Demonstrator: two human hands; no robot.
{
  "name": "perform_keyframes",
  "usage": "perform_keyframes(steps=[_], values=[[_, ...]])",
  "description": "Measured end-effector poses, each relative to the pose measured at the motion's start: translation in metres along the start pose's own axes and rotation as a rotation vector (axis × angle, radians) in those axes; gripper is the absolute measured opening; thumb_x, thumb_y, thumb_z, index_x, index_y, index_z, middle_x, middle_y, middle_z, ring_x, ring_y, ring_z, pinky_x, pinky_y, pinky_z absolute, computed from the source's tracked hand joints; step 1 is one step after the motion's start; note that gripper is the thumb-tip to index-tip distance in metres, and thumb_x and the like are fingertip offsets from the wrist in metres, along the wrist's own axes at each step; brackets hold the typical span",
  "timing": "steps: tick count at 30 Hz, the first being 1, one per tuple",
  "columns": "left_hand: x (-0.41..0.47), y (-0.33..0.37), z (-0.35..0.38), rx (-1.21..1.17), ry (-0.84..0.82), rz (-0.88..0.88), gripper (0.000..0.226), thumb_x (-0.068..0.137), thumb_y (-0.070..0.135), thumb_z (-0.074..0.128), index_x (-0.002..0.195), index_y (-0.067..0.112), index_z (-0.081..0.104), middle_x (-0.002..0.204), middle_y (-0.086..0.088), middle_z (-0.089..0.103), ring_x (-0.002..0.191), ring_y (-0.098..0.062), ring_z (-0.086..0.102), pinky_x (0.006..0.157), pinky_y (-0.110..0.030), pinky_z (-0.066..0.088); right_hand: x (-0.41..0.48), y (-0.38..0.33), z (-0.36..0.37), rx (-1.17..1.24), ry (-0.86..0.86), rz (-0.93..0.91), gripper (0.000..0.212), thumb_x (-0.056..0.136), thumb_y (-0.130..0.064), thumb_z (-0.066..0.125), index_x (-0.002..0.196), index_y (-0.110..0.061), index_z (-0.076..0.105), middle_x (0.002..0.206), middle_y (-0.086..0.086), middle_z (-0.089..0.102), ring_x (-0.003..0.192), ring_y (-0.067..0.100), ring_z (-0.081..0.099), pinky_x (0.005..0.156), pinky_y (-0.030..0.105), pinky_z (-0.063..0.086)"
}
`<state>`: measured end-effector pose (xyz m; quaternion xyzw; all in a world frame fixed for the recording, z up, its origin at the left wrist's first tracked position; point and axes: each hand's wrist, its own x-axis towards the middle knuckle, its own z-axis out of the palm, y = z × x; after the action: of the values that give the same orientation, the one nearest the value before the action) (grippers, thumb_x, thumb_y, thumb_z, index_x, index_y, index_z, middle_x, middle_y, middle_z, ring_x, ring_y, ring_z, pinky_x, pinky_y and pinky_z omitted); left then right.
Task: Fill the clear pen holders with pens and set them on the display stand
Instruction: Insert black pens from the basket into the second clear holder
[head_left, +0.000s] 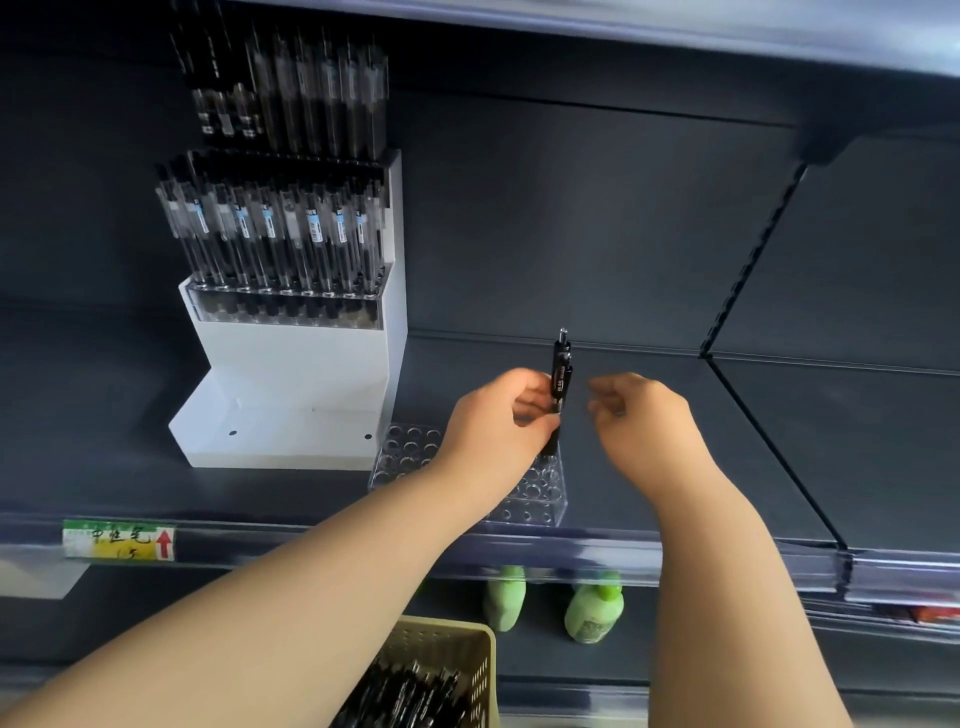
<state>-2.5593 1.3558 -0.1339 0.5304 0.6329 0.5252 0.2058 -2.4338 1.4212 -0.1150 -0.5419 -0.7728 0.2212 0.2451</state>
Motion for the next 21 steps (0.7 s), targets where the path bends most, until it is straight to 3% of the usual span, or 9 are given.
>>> perform_keyframes(steps=[7,10,17,21], values=[[-0.002,-0.01,0.008,0.076,-0.023,-0.073,0.02,0.079,0.006,0.07,0.091,0.019,0.062,0.074,0.016,0.059,0.068,0.005,0.056,0.066,0.0,0.04,-0.003,0.003,-0.002,0.005,-0.054,0.016,0.03,0.093,-0.02,0.05,0.122,-0.021,0.059,0.114,0.001,0.065,0.097,0.022,0.06,0.082,0.029,0.049],[-0.005,-0.014,0.01,0.151,-0.067,-0.078,0.021,0.08,0.008,0.07,0.085,0.024,0.058,0.072,0.019,0.057,0.066,0.005,0.054,0.064,0.001,0.039,-0.003,0.003,-0.002,0.007,-0.065,0.018,0.03,0.093,-0.02,0.05,0.122,-0.02,0.059,0.115,0.002,0.064,0.1,0.023,0.06,0.084,0.03,0.049],[-0.003,-0.019,0.015,0.211,-0.061,-0.109,0.014,0.08,0.014,0.071,0.089,0.023,0.064,0.078,0.015,0.062,0.078,-0.008,0.06,0.074,-0.015,0.046,-0.002,0.0,0.004,-0.002,-0.067,-0.001,0.028,0.093,-0.02,0.048,0.118,-0.021,0.061,0.114,0.004,0.065,0.1,0.025,0.06,0.085,0.034,0.051],[-0.001,-0.019,0.017,0.25,-0.059,-0.095,0.016,0.082,0.016,0.069,0.097,0.02,0.067,0.082,0.013,0.062,0.072,-0.005,0.052,0.071,-0.014,0.04,0.0,-0.001,0.007,-0.025,-0.071,-0.021,0.026,0.092,-0.018,0.047,0.112,-0.022,0.064,0.106,0.003,0.066,0.091,0.026,0.06,0.078,0.035,0.052]])
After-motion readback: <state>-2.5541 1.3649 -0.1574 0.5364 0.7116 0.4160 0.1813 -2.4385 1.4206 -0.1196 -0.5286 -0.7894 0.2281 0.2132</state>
